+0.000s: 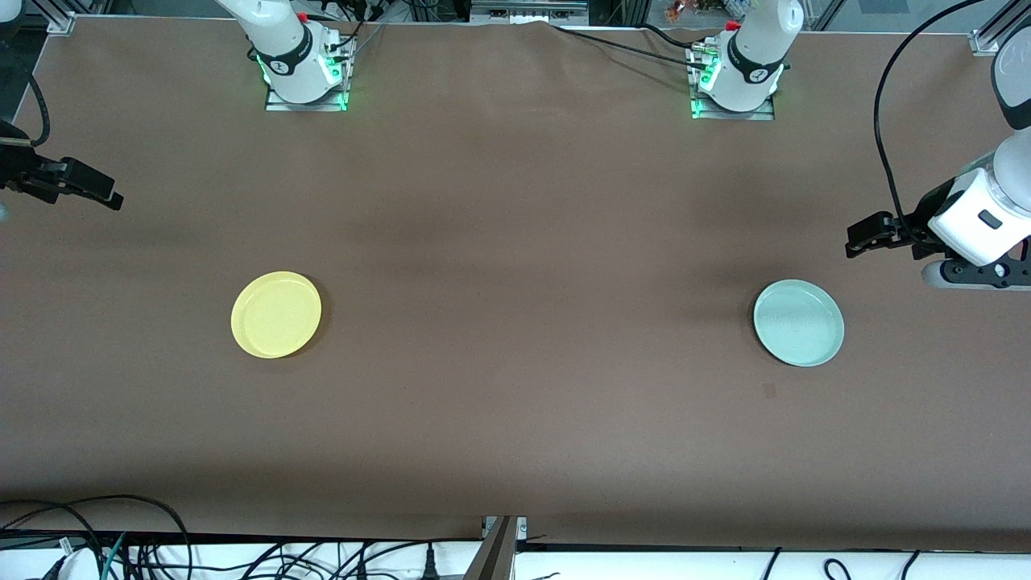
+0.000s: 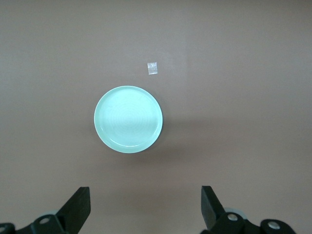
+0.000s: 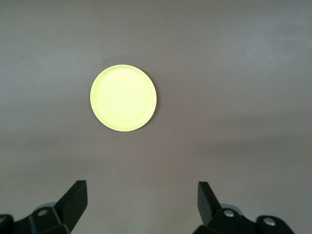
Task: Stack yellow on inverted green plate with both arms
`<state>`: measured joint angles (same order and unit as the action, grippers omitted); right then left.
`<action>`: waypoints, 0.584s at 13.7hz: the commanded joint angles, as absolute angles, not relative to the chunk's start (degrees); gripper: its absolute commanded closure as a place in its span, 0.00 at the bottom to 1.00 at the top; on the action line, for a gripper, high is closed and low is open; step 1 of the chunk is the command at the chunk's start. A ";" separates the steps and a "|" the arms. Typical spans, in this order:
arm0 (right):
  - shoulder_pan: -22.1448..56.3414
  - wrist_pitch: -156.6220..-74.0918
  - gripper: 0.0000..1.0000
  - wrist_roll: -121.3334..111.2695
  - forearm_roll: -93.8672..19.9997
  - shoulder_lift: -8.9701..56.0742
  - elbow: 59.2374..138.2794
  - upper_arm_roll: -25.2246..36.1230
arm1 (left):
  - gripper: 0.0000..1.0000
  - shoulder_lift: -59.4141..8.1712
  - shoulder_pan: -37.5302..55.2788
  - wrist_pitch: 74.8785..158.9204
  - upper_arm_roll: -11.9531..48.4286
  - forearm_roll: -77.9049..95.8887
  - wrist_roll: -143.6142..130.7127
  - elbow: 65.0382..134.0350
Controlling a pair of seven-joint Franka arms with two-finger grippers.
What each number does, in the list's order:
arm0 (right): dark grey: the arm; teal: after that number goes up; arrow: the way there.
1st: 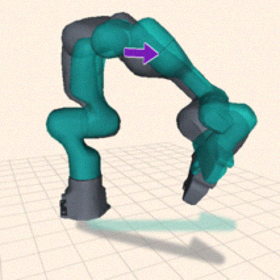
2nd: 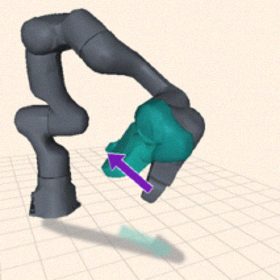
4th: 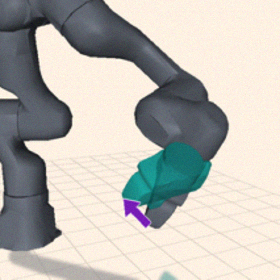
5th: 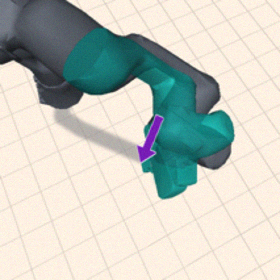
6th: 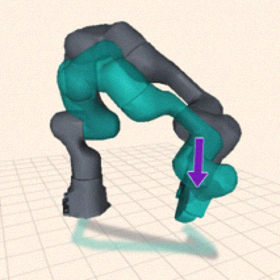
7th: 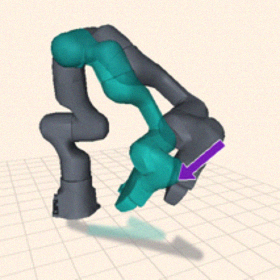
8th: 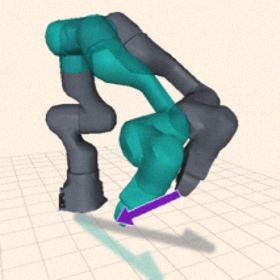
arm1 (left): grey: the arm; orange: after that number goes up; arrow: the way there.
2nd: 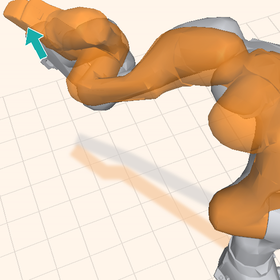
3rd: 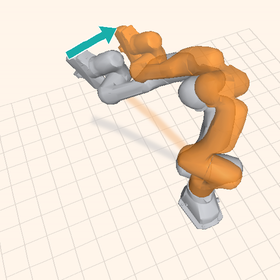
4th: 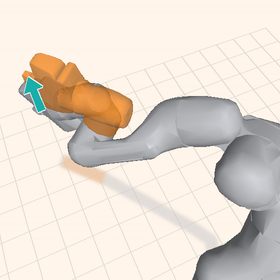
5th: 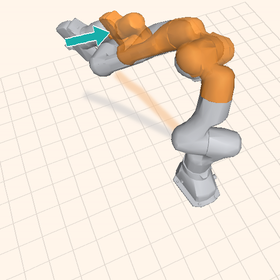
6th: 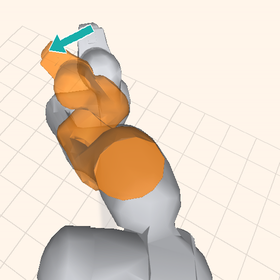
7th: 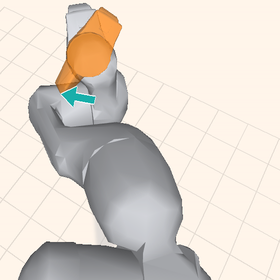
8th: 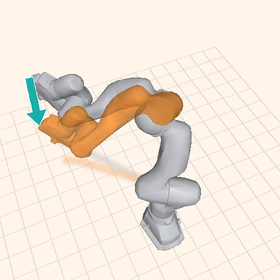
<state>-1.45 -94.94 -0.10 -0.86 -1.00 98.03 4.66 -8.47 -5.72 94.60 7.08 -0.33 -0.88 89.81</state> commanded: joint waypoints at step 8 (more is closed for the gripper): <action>-2.11 -93.78 0.00 0.53 -0.44 -0.88 96.86 3.78 | 0.00 -9.57 -6.15 94.57 7.03 -1.84 1.05 89.82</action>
